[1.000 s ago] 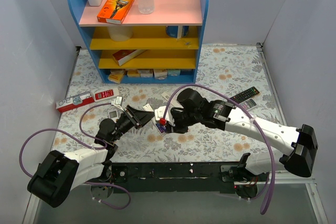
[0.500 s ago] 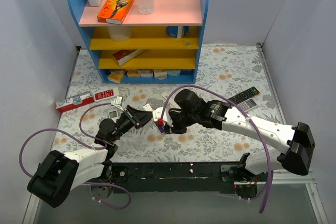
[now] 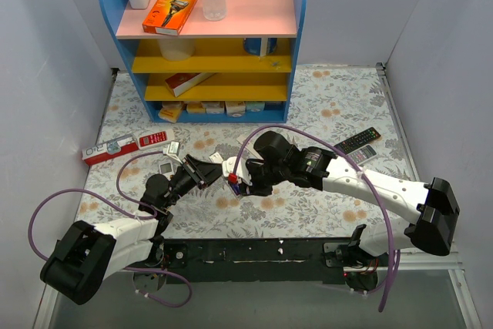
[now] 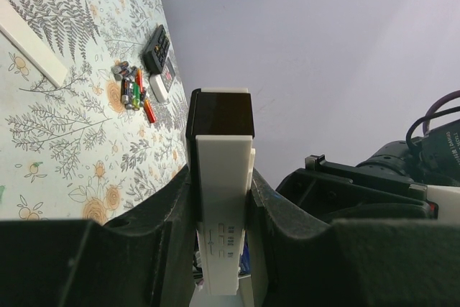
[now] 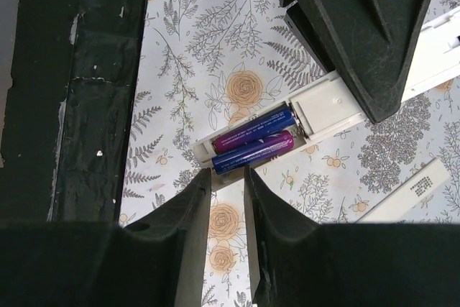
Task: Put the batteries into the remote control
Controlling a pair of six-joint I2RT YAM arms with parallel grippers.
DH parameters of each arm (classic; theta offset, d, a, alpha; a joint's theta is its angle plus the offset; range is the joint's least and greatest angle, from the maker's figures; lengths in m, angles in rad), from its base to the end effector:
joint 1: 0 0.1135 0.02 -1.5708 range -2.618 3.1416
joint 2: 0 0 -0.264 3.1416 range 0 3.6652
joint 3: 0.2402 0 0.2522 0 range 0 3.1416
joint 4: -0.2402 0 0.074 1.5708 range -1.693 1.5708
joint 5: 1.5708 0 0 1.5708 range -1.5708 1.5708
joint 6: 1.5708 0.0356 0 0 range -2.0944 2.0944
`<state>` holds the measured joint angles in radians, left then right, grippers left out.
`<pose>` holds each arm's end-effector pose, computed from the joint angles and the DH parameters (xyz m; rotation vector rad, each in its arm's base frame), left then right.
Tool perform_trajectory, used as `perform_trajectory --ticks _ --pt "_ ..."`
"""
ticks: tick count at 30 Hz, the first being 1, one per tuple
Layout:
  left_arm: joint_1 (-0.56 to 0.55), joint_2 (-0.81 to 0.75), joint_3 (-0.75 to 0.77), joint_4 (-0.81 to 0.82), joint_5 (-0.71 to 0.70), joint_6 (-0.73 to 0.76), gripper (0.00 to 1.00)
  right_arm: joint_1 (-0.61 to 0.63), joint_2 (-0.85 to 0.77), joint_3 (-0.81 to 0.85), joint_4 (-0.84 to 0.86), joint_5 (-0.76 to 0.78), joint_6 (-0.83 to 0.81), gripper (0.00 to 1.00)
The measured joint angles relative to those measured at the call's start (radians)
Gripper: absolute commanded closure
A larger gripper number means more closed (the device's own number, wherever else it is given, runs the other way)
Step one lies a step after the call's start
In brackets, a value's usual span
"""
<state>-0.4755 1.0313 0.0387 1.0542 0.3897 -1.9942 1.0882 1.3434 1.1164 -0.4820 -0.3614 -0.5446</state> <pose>0.1496 -0.0922 0.1742 -1.0588 1.7175 -2.1112 0.1253 0.2664 0.3042 -1.8185 1.4425 0.6925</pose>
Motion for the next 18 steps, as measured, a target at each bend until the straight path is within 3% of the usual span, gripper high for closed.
perform_trajectory --ticks 8,18 --pt "0.000 0.000 0.000 0.002 0.000 -0.003 1.00 0.001 0.000 0.008 -0.001 0.032 0.015 0.57" --pt "0.000 0.000 0.000 0.005 0.001 -0.003 1.00 0.001 -0.005 0.009 -0.002 0.042 0.017 0.59"
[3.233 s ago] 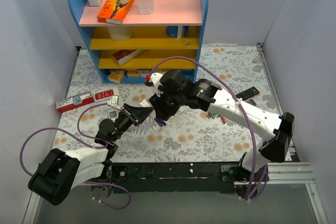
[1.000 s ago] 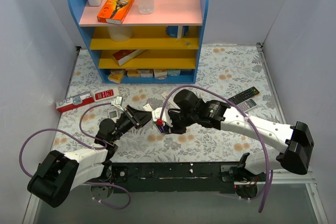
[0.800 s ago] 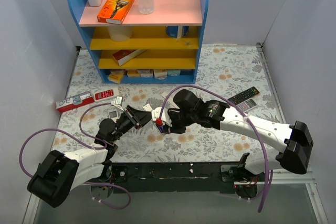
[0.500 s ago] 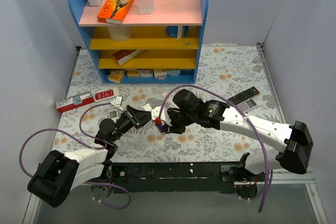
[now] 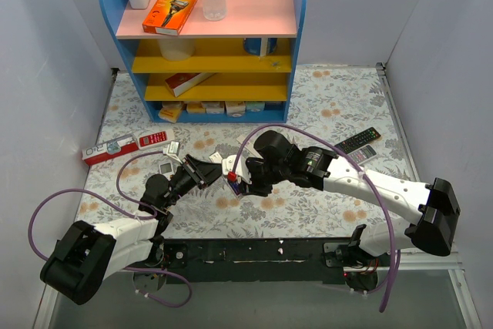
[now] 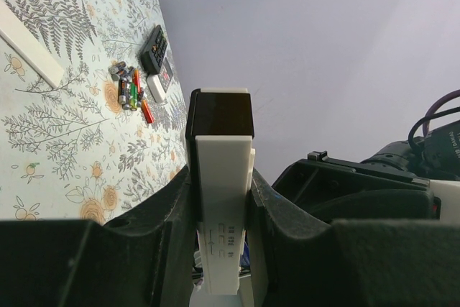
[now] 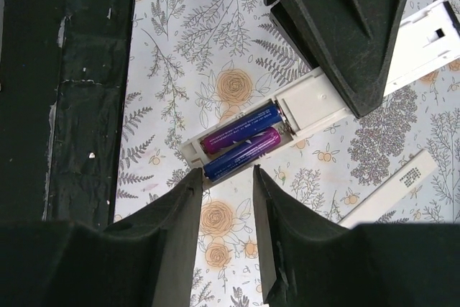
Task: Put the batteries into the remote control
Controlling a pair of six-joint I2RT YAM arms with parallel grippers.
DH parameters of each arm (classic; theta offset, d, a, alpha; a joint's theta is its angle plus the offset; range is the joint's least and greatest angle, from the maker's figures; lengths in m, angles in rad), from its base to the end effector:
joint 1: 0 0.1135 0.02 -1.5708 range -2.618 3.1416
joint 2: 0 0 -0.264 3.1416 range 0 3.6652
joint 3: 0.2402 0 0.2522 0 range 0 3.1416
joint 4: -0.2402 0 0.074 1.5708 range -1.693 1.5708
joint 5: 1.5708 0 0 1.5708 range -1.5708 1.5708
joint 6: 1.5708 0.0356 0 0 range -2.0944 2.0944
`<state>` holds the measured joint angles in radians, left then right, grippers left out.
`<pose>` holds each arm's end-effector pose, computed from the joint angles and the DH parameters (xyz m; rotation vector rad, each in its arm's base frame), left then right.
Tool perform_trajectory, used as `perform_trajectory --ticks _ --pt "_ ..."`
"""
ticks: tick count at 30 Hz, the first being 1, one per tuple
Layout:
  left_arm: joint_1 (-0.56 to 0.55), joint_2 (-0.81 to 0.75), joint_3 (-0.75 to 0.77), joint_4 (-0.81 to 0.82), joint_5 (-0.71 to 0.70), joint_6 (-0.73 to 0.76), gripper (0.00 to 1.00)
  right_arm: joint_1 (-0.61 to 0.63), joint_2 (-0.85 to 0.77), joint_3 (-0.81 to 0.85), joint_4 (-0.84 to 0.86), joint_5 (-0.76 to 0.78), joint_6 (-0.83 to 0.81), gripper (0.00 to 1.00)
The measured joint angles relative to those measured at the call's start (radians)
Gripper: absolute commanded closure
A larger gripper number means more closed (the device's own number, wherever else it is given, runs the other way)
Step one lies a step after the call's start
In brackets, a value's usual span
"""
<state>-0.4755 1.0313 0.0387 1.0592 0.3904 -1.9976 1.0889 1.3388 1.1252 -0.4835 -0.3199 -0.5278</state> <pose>0.1495 -0.0922 0.1748 -1.0571 1.7136 -2.1169 0.1264 0.2658 0.3079 -1.7863 1.4661 0.6552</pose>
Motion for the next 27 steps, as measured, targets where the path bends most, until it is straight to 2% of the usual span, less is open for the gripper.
perform_trajectory --ticks 13,20,27 --pt "0.000 0.000 0.000 0.006 0.001 0.000 1.00 0.000 -0.005 0.012 -0.001 -0.010 0.000 0.65" --pt "0.000 0.001 0.000 0.010 0.002 0.000 1.00 0.000 -0.005 0.012 -0.004 -0.026 0.001 0.74" --pt "0.000 0.001 0.000 0.010 0.002 0.000 1.00 0.000 -0.005 0.012 -0.006 -0.031 0.001 0.75"
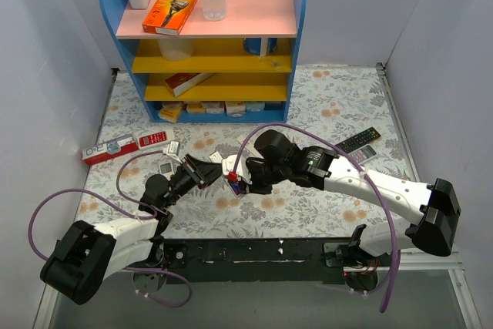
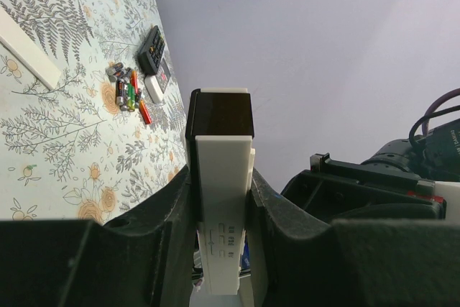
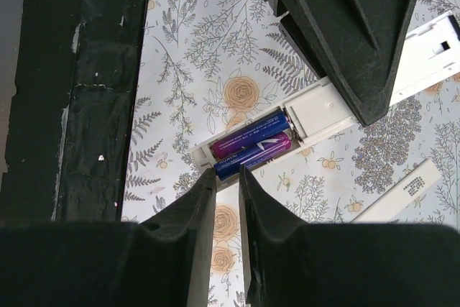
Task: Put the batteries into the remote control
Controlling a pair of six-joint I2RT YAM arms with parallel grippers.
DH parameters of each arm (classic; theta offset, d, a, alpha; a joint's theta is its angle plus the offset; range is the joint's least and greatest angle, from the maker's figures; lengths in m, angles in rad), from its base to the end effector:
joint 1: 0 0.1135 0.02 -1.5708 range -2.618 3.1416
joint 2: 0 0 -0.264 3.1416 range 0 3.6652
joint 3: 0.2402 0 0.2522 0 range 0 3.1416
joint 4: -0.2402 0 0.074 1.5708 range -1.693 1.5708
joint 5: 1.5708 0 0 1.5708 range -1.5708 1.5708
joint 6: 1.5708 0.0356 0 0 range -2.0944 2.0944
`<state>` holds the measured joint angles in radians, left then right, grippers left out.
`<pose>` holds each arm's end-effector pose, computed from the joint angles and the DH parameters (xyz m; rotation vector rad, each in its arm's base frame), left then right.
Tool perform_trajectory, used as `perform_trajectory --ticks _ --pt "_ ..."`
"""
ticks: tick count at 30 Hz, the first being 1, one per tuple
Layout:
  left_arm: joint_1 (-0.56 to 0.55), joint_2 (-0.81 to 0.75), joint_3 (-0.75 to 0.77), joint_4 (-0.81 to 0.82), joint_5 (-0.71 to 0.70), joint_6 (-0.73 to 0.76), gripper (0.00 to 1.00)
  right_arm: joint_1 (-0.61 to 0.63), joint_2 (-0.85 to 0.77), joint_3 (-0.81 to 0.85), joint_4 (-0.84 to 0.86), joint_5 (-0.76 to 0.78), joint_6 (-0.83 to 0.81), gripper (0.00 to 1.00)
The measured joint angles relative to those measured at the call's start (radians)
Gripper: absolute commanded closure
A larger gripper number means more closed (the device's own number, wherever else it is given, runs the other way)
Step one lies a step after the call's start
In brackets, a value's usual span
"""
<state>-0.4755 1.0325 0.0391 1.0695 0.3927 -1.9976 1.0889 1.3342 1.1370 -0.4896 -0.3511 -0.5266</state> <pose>0.1495 -0.0923 0.1758 -1.0462 1.7080 -2.1242 0.1250 0.2654 0.3129 -1.7906 1.4459 0.6920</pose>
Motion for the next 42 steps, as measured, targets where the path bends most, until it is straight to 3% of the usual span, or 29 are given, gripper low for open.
perform_trajectory --ticks 26,35,42 --pt "0.002 -0.004 0.000 0.000 -0.023 0.008 1.00 0.001 0.018 -0.001 0.038 0.039 0.057 0.76" --pt "0.008 -0.008 0.000 -0.023 -0.042 0.027 1.00 0.001 0.045 -0.002 0.050 0.066 0.081 0.84" --pt "0.011 -0.006 0.000 -0.042 -0.051 0.051 1.00 0.001 0.072 -0.001 0.049 0.082 0.107 0.98"
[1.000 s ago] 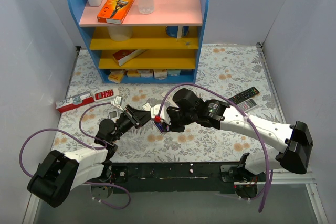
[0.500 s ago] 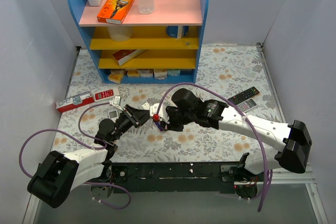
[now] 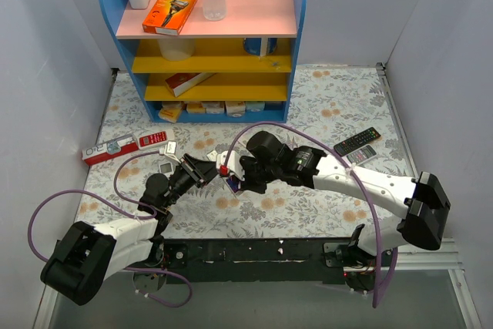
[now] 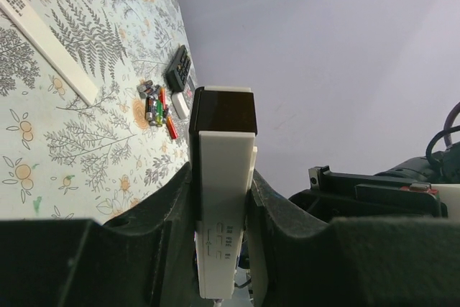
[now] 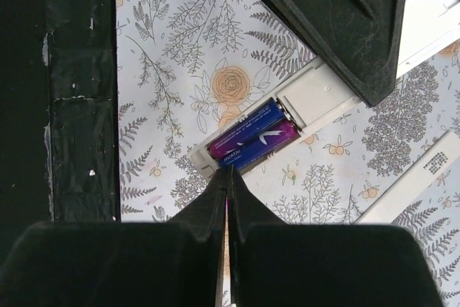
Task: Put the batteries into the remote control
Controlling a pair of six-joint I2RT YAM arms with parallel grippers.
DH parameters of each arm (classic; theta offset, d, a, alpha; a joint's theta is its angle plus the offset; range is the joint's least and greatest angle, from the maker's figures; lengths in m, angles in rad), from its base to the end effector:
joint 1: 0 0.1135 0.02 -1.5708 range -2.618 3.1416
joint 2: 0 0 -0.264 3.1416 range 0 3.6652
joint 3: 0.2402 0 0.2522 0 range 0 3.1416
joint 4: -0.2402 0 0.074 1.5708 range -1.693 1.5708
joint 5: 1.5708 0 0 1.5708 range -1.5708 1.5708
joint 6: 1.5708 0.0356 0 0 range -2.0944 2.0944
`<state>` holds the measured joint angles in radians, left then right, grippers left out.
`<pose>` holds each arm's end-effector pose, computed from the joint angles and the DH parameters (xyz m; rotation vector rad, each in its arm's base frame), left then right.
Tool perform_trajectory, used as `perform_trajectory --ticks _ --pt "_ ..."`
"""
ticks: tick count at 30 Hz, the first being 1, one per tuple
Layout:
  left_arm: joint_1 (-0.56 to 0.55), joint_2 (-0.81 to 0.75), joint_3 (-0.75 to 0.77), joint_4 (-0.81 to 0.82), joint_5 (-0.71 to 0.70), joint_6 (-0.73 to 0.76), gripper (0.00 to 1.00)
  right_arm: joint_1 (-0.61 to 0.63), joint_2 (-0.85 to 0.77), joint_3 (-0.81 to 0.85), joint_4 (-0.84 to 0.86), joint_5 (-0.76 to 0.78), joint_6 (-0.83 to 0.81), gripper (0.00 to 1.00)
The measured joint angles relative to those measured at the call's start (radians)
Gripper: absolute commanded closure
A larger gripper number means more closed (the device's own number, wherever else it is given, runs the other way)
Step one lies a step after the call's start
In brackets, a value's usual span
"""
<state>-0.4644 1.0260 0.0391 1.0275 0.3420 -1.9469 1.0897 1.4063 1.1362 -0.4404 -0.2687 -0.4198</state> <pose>0.1518 -0.0894 0.1723 -1.0676 1.6904 -2.0355 0.1355 0.2800 0.2957 -1.7036 1.6002 0.6496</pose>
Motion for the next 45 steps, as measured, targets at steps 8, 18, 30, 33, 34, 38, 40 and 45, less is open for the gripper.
perform_trajectory --ticks 8,18,30,33,34,38,40,45 --pt "0.000 0.001 0.000 -0.035 0.027 0.008 1.00 0.001 0.073 0.076 -0.002 0.033 0.050 0.99" --pt "-0.006 -0.007 0.001 -0.068 0.043 -0.025 1.00 0.005 0.089 0.108 -0.005 0.119 0.156 0.90" --pt "-0.011 -0.028 0.002 -0.071 0.040 -0.014 1.00 -0.077 -0.066 0.015 0.076 0.173 0.463 0.25" --pt "-0.011 -0.047 0.002 -0.077 0.039 -0.006 1.00 -0.133 -0.124 -0.054 0.125 0.152 0.546 0.21" --pt "-0.011 -0.053 0.002 -0.080 0.039 -0.002 1.00 -0.155 -0.141 -0.077 0.134 0.144 0.566 0.20" --pt "-0.011 -0.083 0.003 -0.092 0.034 0.014 1.00 -0.233 -0.182 -0.155 0.188 0.078 0.639 0.19" --pt "-0.011 -0.088 0.003 -0.089 0.033 0.018 1.00 -0.240 -0.182 -0.180 0.222 0.034 0.674 0.18" --pt "-0.011 -0.088 0.003 -0.076 0.033 0.026 1.00 -0.236 -0.159 -0.233 0.348 -0.102 0.763 0.16"
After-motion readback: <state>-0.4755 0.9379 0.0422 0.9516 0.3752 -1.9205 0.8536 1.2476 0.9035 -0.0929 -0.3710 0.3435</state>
